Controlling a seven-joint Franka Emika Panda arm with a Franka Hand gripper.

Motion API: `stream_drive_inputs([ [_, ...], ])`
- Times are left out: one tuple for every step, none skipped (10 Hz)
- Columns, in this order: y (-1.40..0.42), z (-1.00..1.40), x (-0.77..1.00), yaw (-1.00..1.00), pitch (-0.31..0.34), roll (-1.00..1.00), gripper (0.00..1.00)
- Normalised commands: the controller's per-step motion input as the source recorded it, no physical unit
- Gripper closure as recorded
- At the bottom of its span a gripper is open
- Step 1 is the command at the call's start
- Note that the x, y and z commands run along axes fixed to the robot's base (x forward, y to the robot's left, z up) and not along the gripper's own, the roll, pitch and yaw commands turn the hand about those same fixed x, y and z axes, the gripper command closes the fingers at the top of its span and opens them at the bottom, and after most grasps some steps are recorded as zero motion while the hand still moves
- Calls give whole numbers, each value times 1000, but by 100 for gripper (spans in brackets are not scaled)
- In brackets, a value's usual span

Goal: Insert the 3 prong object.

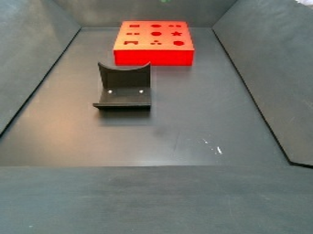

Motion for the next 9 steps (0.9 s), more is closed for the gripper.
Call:
stream_drive_inputs([
  [206,0,411,-363,239,46,100],
  [391,-231,386,-580,164,0,100],
  [329,-369,449,-666,61,0,100],
  [226,-420,460,-760,0,-36,100],
  [191,-500,423,-800,0,-40,100],
  [109,-574,366,-860,0,0,100],
  [89,-586,331,-886,0,0,100],
  [163,-226,331,-837,-69,0,100],
  [240,440,343,-606,33,-149,100],
])
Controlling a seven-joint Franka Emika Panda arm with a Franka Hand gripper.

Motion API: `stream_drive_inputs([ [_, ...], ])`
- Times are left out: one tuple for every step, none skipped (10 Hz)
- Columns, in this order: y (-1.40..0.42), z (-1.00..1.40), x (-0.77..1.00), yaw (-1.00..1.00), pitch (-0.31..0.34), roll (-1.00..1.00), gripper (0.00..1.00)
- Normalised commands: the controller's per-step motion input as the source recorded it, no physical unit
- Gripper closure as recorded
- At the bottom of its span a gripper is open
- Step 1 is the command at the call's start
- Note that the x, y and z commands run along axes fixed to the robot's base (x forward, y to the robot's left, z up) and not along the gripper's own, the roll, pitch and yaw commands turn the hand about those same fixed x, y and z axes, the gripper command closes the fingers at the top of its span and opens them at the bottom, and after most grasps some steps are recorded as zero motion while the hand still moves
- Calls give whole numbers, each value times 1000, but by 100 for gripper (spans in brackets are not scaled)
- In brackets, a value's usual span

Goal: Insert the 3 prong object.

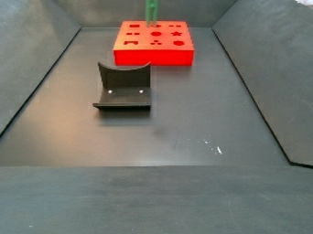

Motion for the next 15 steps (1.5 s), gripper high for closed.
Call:
stream_drive_inputs([
  [217,477,123,-686,161,-11,100],
  [91,174,0,-857,159,0,100],
  [3,-171,0,-989,80,0,100],
  [229,-471,109,-780,50,-17,100],
  [149,-400,20,-689,60,0,100],
  [169,-357,43,-660,126,0,100],
  [0,-414,83,-109,76,3,100],
  [0,-414,77,-69,130,0,100],
  [-17,-186,149,-309,90,0,100],
  [0,-134,220,-469,66,0,100],
  [0,-140,137,-546,83,0,100],
  [0,-77,3,-491,69,-16,100],
  [0,-66,0,-71,0,-53,100],
  [0,-3,0,0,-16,-1,100],
  [-34,-20,0,0,-21,0,100],
])
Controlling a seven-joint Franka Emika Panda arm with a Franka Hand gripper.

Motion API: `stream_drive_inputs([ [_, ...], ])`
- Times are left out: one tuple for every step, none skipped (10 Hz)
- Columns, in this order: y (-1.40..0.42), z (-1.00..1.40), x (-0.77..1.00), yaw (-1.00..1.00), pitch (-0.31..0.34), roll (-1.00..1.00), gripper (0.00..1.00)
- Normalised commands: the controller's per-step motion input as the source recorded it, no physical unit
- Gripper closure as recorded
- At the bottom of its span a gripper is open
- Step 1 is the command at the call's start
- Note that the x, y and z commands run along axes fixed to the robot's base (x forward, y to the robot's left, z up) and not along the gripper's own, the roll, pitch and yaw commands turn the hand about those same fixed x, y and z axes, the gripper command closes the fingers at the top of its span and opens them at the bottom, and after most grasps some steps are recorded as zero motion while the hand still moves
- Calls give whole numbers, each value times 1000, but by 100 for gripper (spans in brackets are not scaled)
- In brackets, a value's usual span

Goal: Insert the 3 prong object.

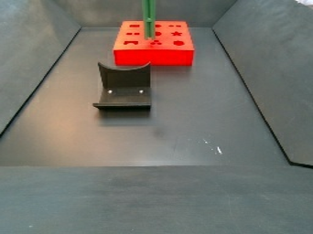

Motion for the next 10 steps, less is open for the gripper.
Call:
stream_drive_inputs([
  [-54,-34,-17,0,-30,0,100],
  [-63,-114,-109,0,-24,0,100],
  [-71,-146,-189,0,-26,-7,100],
  [-49,-157,-137,0,-27,-7,100],
  [-11,-189,-129,0,-30,0,100],
  [0,-223,0,86,-33,0,100],
  [26,-240,0,174,-21,3,100],
  [0,-214,0,143,-16,0,100],
  [0,-209,0,134,-19,0,100],
  [0,-46,0,74,-11,-7,100],
])
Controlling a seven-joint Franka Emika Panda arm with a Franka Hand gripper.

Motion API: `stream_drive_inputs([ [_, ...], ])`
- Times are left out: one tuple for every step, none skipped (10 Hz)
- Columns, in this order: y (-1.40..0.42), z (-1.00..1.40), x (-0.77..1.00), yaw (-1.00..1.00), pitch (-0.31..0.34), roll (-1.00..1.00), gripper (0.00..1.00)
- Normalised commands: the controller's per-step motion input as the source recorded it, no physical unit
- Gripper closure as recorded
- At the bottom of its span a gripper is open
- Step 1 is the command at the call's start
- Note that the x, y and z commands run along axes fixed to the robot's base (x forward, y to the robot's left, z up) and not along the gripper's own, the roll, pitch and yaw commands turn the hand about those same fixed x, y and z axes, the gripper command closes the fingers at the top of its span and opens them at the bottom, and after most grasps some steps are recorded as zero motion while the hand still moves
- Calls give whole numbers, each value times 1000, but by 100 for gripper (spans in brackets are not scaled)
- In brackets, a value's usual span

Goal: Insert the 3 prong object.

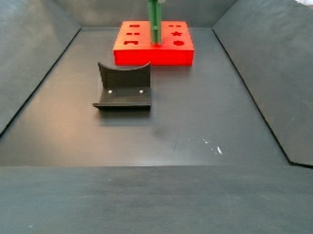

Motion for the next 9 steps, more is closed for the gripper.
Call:
stream_drive_inputs([
  [0,-29,0,0,0,0,100],
  [0,-517,46,-17,0,94,100],
  [0,-666,54,-37,0,169,100],
  [0,-671,40,-46,0,170,100],
  [0,-643,9,-43,-11,150,100],
  [0,-594,0,-46,-17,123,100],
  [0,-574,0,-31,-17,110,100],
  [0,-529,0,-26,-13,47,100],
  [0,-431,0,0,-34,13,100],
])
